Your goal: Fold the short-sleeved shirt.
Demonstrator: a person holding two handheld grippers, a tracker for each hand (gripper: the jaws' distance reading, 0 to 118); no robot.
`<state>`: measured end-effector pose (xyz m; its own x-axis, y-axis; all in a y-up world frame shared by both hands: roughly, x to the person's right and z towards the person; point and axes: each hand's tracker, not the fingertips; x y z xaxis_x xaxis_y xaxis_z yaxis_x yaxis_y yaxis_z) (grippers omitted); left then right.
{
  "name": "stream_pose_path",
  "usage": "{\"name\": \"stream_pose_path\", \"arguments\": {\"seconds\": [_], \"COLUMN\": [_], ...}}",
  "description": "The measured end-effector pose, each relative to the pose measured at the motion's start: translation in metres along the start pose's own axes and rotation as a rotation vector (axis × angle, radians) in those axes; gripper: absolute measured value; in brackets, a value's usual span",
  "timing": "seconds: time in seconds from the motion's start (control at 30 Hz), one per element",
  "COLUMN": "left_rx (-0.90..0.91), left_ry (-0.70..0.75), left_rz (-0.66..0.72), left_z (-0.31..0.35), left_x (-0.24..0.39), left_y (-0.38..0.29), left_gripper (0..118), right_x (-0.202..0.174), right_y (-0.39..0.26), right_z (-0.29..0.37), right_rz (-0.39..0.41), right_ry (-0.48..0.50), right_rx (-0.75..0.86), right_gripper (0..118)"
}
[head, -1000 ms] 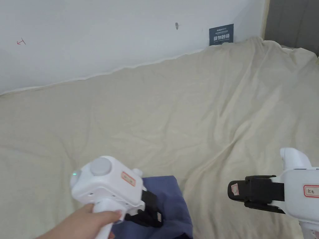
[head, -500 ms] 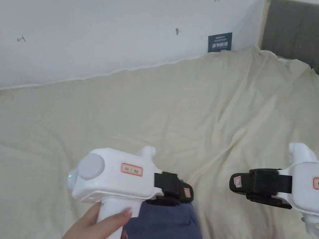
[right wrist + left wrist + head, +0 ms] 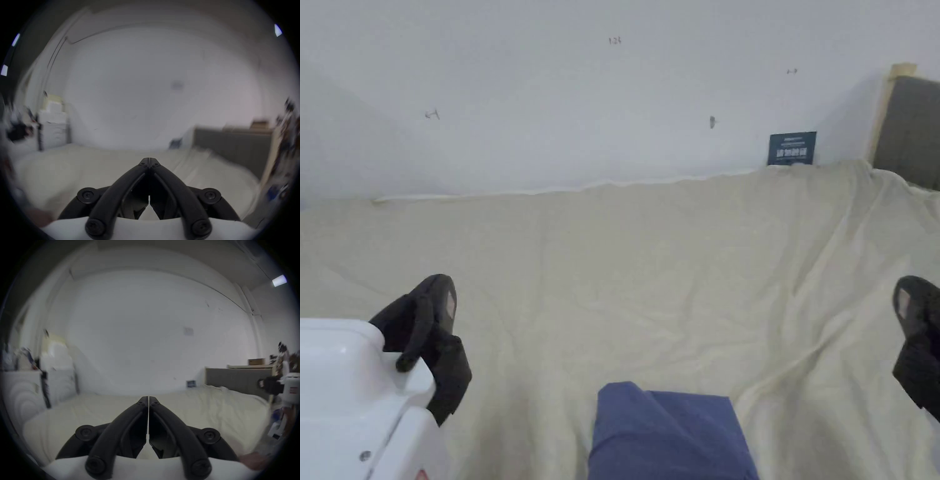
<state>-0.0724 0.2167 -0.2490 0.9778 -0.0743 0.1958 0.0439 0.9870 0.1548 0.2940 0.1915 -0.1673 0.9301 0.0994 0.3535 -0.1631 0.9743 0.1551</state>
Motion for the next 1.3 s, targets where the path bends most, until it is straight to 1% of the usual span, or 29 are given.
{"name": "stream_pose_path", "arguments": {"seconds": [0.03, 0.07, 0.1, 0.13, 0.17, 0.2, 0.27, 0.37, 0.53, 0.6, 0.63, 0.7, 0.73, 0.77, 0.83, 0.87, 0.9, 0.93, 0.97, 1.0, 1.03, 1.07, 1.1, 1.13, 1.17, 1.23, 1.3], "left_rx": [-0.003, -0.022, -0.047, -0.057, -0.063, -0.071, -0.091, -0.125, -0.152, -0.167, -0.18, -0.245, -0.284, -0.317, -0.378, -0.413, -0.447, -0.498, -0.558, -0.603, -0.669, -0.745, -0.808, -0.9, -0.976, -1.104, -1.213], "left_ry": [0.051, 0.07, 0.09, 0.093, 0.077, 0.061, 0.084, 0.073, 0.07, 0.059, 0.055, 0.005, -0.043, -0.099, -0.172, -0.224, -0.24, -0.207, -0.209, -0.238, -0.282, -0.317, -0.35, -0.416, -0.487, -0.545, -0.601], "left_rz": [-0.014, -0.012, -0.015, -0.007, 0.005, 0.013, 0.013, 0.05, 0.085, 0.108, 0.119, 0.19, 0.238, 0.293, 0.332, 0.344, 0.352, 0.343, 0.347, 0.36, 0.385, 0.416, 0.448, 0.487, 0.558, 0.611, 0.721], "left_z": [0.003, 0.004, 0.003, 0.005, 0.008, 0.009, 0.01, 0.008, 0.001, -0.003, -0.004, -0.011, -0.016, -0.021, -0.03, -0.034, -0.036, -0.041, -0.049, -0.057, -0.067, -0.079, -0.091, -0.107, -0.121, -0.145, -0.166], "left_x": [0.001, 0.001, 0.001, 0.001, -0.002, -0.002, -0.002, -0.007, -0.011, -0.014, -0.015, -0.02, -0.023, -0.024, -0.023, -0.022, -0.02, -0.017, -0.017, -0.019, -0.019, -0.021, -0.024, -0.026, -0.029, -0.029, -0.028], "left_y": [-0.004, -0.007, -0.01, -0.014, -0.017, -0.02, -0.023, -0.023, -0.013, -0.009, -0.007, -0.012, -0.017, -0.025, -0.041, -0.05, -0.057, -0.065, -0.073, -0.082, -0.091, -0.101, -0.111, -0.124, -0.136, -0.158, -0.179], "left_gripper": [1, 2, 2, 1, 1, 1, 1, 2, 1, 2, 2, 2, 2, 2, 2, 2, 2, 2, 2, 2, 2, 2, 2, 2, 2, 2, 2], "right_x": [-0.006, -0.011, -0.014, -0.012, -0.011, -0.01, -0.015, -0.014, -0.001, 0.004, 0.004, -0.001, -0.008, -0.013, -0.027, -0.033, -0.04, -0.049, -0.057, -0.063, -0.069, -0.073, -0.075, -0.078, -0.078, -0.075, -0.073], "right_y": [-0.008, -0.01, -0.011, -0.015, -0.018, -0.017, -0.017, -0.014, 0.006, 0.021, 0.028, 0.034, 0.029, 0.021, -0.019, -0.047, -0.073, -0.097, -0.116, -0.133, -0.147, -0.158, -0.166, -0.17, -0.173, -0.175, -0.173], "right_z": [-0.001, -0.004, -0.005, 0.0, 0.006, 0.008, 0.012, 0.014, 0.013, 0.002, -0.008, -0.039, -0.06, -0.084, -0.127, -0.144, -0.151, -0.154, -0.154, -0.152, -0.151, -0.151, -0.15, -0.145, -0.146, -0.149, -0.149], "right_rz": [0.01, 0.007, -0.012, -0.084, -0.133, -0.122, -0.048, -0.086, -0.118, -0.108, -0.087, -0.03, -0.027, -0.051, -0.184, -0.275, -0.331, -0.31, -0.25, -0.176, -0.13, -0.108, -0.104, -0.113, -0.123, -0.153, -0.157], "right_ry": [-0.042, -0.063, -0.049, -0.001, 0.019, 0.009, -0.038, -0.019, -0.037, -0.028, -0.015, 0.067, 0.144, 0.262, 0.478, 0.554, 0.587, 0.556, 0.514, 0.512, 0.527, 0.561, 0.565, 0.548, 0.54, 0.541, 0.548], "right_rx": [-0.017, -0.117, -0.199, -0.209, -0.187, -0.171, -0.145, -0.15, -0.131, -0.119, -0.118, -0.235, -0.356, -0.516, -0.899, -1.056, -1.164, -1.228, -1.272, -1.299, -1.312, -1.331, -1.349, -1.354, -1.358, -1.36, -1.361], "right_gripper": [0, 0, 0, 0, 0, 0, 0, 0, 0, 0, 0, 0, 0, 0, 0, 0, 0, 0, 0, 0, 0, 0, 0, 0, 0, 0, 0]}}
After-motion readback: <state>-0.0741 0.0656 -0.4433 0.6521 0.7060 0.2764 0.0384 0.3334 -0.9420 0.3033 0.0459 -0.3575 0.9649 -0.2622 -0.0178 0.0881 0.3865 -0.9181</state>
